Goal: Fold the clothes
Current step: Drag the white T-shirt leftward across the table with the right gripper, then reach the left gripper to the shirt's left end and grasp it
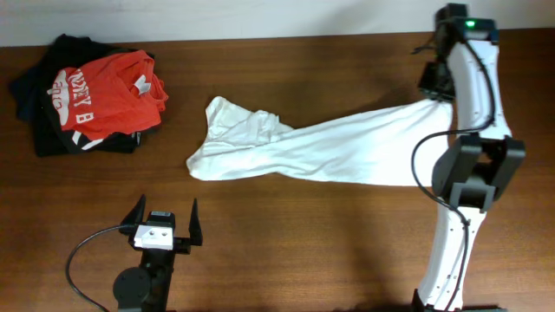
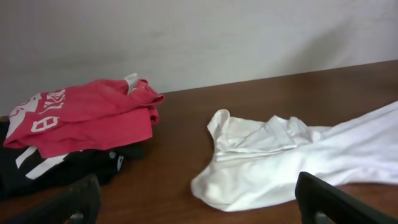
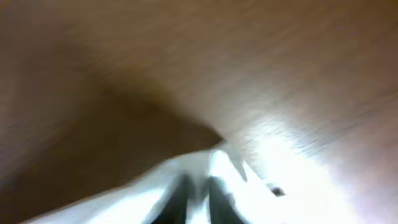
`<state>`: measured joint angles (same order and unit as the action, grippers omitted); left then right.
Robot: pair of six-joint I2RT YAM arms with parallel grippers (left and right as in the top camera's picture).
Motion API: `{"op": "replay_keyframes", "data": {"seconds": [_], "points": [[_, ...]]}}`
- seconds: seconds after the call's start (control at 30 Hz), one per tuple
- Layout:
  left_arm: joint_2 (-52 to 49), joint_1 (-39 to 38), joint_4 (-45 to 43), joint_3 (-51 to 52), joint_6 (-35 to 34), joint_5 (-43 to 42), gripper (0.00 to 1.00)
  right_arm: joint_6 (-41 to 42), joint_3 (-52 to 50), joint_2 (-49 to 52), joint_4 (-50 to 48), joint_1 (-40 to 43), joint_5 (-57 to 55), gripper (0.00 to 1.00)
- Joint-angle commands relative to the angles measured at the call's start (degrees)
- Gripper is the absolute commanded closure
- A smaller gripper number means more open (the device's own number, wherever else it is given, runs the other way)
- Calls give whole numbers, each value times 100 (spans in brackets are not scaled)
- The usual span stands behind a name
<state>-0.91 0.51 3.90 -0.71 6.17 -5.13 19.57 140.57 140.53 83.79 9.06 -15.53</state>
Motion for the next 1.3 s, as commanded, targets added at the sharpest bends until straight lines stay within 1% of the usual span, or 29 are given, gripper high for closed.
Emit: {"op": "replay_keyframes", "data": {"seconds": [0.0, 0.03, 0.07, 0.1, 0.13, 0.17, 0.23, 0.27, 0.37, 0.43, 0.47, 0.57, 0.73, 0.77, 0.83, 0.87, 0.9, 0.93, 0.97, 1.0, 1.07, 1.17, 1.23, 1.27], "points": [[28, 39, 28, 20, -72, 4, 1, 175, 109, -94, 114, 232, -138, 71], [28, 39, 28, 20, -72, 4, 1, 175, 109, -94, 111, 260, -122, 57], [28, 39, 28, 20, -72, 4, 1, 175, 109, -94, 133, 286, -122, 52], [28, 39, 28, 20, -72, 4, 1, 175, 109, -94, 162, 313, -122, 38], [28, 39, 28, 20, -72, 4, 1, 173, 109, -94, 195, 332, -96, 16], [28, 39, 28, 20, -72, 4, 1, 170, 109, -94, 219, 334, 63, 1], [28, 39, 28, 20, -72, 4, 1, 170, 109, -94, 297, 334, 520, 1], [28, 39, 28, 20, -72, 4, 1, 168, 109, -94, 323, 326, 1189, 1], [28, 39, 28, 20, -72, 4, 1, 173, 109, -94, 356, 323, 2299, 1], [28, 39, 28, 20, -72, 4, 1, 173, 109, -94, 651, 326, 2441, 1], [28, 39, 28, 20, -72, 4, 1, 173, 109, -94, 804, 326, 2455, 8], [28, 39, 28, 20, -72, 4, 1, 170, 109, -101, 1132, 323, 2439, 13], [28, 39, -33, 20, -74, -2, 1, 142, 109, -114, 1342, 323, 2575, 15], [28, 35, -33, 17, -94, -308, 1, 35, 109, -133, 1355, 317, 2704, 18], [28, 35, -42, 17, -98, -883, 1, 20, 109, -199, 1355, 275, 2785, 18], [28, 35, -302, 17, -96, -1576, 1, 20, 109, -264, 1355, 223, 2778, 18], [28, 35, -776, 17, -98, -2352, 0, -13, 109, -354, 1355, 151, 2776, 18], [28, 35, -1163, 7, -258, -2715, 1, -85, 109, -411, 1346, 94, 2774, 18], [24, 35, -1408, -31, -647, -2702, 1, -90, 109, -444, 1335, 39, 2756, 18], [4, 35, -1543, -118, -844, -2708, 1, -90, 109, -448, 1311, -20, 2732, 17], [-136, 35, -1412, -378, -855, -2708, 1, -87, 109, -448, 1287, -90, 2732, 17], [-901, 35, -951, -1139, -743, -2712, 1, -87, 109, -448, 1272, -129, 2732, 13], [-2269, 35, -404, -2212, -37, -2743, 1, -83, 109, -450, 1298, -122, 2732, 10], [-3112, 35, -11, -2889, 173, -2745, 1, -81, 109, -450, 1322, -118, 2734, 6]]}}
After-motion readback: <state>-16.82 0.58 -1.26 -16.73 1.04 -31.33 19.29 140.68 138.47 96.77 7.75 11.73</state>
